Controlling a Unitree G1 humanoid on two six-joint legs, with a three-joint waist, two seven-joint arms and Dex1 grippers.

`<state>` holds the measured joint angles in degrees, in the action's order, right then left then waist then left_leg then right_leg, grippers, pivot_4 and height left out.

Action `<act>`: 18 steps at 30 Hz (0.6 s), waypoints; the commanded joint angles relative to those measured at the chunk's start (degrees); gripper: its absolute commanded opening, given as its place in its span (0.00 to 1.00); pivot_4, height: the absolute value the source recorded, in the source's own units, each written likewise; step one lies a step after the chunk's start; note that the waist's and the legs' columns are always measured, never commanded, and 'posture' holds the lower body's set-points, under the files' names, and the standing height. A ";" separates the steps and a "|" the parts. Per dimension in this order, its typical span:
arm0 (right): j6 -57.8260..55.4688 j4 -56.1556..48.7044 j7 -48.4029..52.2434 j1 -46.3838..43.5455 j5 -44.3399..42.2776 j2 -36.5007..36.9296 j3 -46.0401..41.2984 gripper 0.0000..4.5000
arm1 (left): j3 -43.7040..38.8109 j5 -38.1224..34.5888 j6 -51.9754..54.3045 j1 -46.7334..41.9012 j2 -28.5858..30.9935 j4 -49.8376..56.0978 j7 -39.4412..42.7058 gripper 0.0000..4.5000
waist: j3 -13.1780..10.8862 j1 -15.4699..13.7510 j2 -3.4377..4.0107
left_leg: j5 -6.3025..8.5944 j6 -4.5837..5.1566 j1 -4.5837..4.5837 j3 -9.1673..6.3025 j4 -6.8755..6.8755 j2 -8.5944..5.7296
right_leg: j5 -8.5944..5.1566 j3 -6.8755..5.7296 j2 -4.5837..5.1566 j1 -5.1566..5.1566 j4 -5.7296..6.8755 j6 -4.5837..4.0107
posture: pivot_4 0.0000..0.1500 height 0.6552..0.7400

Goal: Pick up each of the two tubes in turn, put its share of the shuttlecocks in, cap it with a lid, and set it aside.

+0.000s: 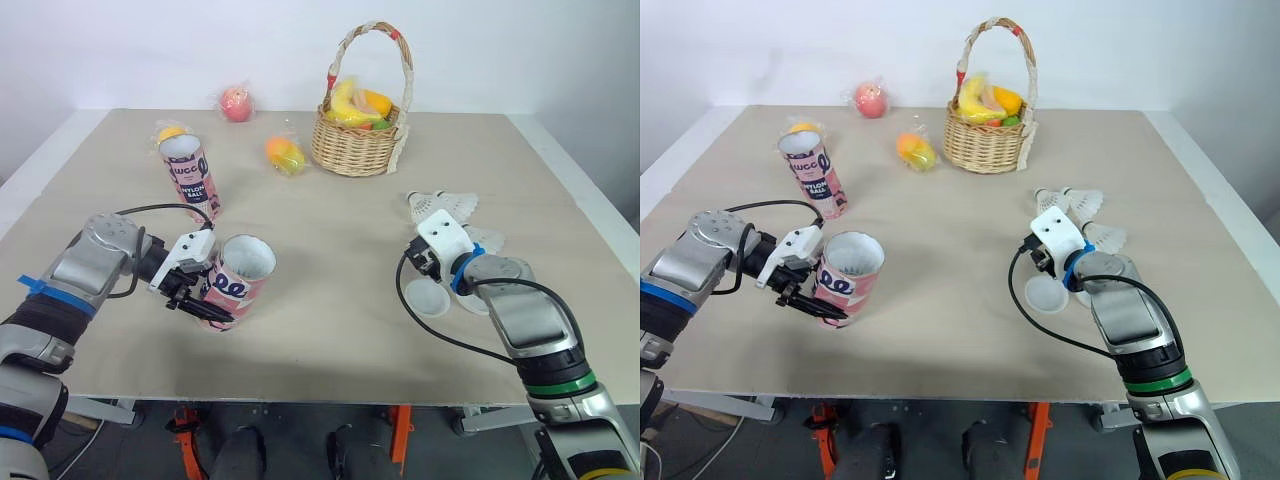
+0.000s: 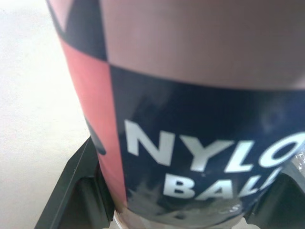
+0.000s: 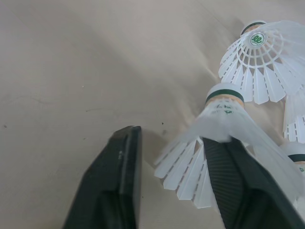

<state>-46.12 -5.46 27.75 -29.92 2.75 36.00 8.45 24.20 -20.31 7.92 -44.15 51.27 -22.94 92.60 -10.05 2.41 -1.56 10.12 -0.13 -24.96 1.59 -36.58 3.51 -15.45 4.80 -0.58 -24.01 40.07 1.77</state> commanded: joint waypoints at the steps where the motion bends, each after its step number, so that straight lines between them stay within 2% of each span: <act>1: 0.80 -2.26 0.51 -0.65 0.83 1.51 -1.01 0.16 | 0.17 0.65 0.14 0.51 0.18 0.71 -0.10 0.64 | 0.00 -0.01 0.00 | 0.00 0.00 0.00 0.00 0.00 0.00 | 0.00 0.00 0.00 0.00 0.00 0.00 | 1.00 0.99; 3: 0.77 -2.85 1.00 -0.51 0.72 1.75 -1.07 0.02 | 0.23 0.63 0.13 0.44 0.17 0.70 -0.10 0.64 | 0.00 -0.01 0.00 | 0.00 0.00 -0.02 0.00 0.00 0.00 | 0.00 0.00 0.00 -0.02 0.00 0.00 | 1.00 0.99; 12: 3.40 -6.87 5.94 -2.27 -1.68 3.81 -2.36 0.02 | 0.37 0.61 0.20 0.11 0.10 0.52 -0.10 0.64 | 0.00 -0.01 0.00 | 0.00 0.00 -0.04 0.00 0.00 0.00 | 0.00 -0.01 0.00 -0.04 0.00 0.00 | 1.00 0.99; 18: 16.49 -13.66 16.73 -4.30 -6.93 6.34 -2.13 0.02 | 0.46 0.69 0.16 -0.15 -0.03 0.18 -0.10 0.64 | -0.02 -0.08 0.03 | 0.00 0.00 -0.06 -0.01 0.00 0.00 | 0.00 -0.02 0.00 -0.06 0.00 0.01 | 1.00 0.99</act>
<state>-34.94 -14.16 40.71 -32.35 -2.17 40.61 8.30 24.20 -20.37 7.90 -44.21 51.24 -22.91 92.61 -10.07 2.33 -1.53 10.12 -0.13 -25.04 1.56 -36.58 3.50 -15.46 4.76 -0.59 -24.08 40.07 1.78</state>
